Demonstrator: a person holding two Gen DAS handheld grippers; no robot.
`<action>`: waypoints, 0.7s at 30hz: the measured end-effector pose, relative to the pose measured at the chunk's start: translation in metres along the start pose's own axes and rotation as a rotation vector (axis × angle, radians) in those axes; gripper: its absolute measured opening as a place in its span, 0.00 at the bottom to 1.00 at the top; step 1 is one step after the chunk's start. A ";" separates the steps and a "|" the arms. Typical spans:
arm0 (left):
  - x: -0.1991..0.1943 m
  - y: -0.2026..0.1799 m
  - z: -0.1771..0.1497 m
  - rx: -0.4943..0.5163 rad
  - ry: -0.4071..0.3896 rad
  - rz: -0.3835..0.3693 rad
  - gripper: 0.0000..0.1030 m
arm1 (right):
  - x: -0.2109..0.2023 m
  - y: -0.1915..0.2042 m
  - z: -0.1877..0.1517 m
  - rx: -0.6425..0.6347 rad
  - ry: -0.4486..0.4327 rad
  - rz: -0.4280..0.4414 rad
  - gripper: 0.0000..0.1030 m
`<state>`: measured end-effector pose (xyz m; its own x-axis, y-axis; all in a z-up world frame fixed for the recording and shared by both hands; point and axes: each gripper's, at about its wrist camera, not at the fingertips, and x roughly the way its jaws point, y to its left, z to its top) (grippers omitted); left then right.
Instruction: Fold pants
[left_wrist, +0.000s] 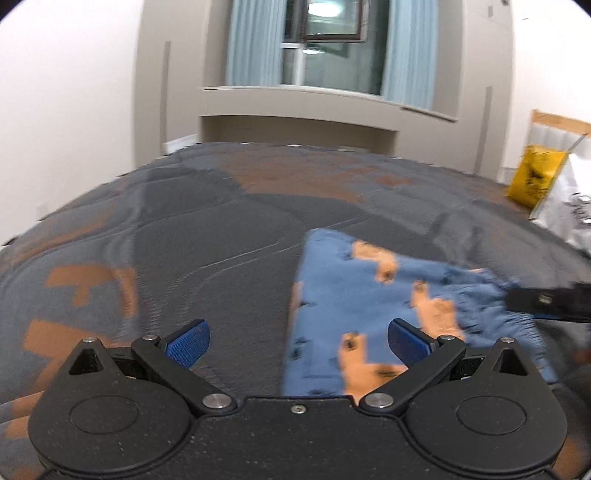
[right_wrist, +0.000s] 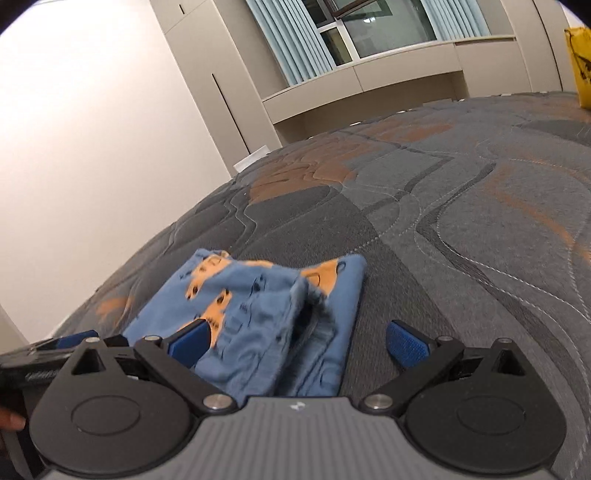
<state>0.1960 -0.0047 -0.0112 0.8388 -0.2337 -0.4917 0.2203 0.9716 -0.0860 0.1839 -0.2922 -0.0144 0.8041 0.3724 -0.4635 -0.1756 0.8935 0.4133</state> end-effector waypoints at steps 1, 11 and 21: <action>0.003 -0.001 0.000 -0.002 0.006 -0.021 1.00 | 0.003 -0.003 0.003 0.022 0.000 0.021 1.00; 0.030 0.002 -0.013 -0.057 0.061 -0.056 1.00 | 0.013 -0.017 0.000 0.098 -0.035 0.059 0.79; 0.030 0.002 -0.016 -0.069 0.055 -0.058 1.00 | 0.014 -0.010 -0.004 0.062 -0.049 0.012 0.77</action>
<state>0.2135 -0.0088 -0.0404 0.7963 -0.2896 -0.5310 0.2317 0.9570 -0.1745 0.1943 -0.2953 -0.0287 0.8292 0.3692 -0.4197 -0.1512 0.8710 0.4674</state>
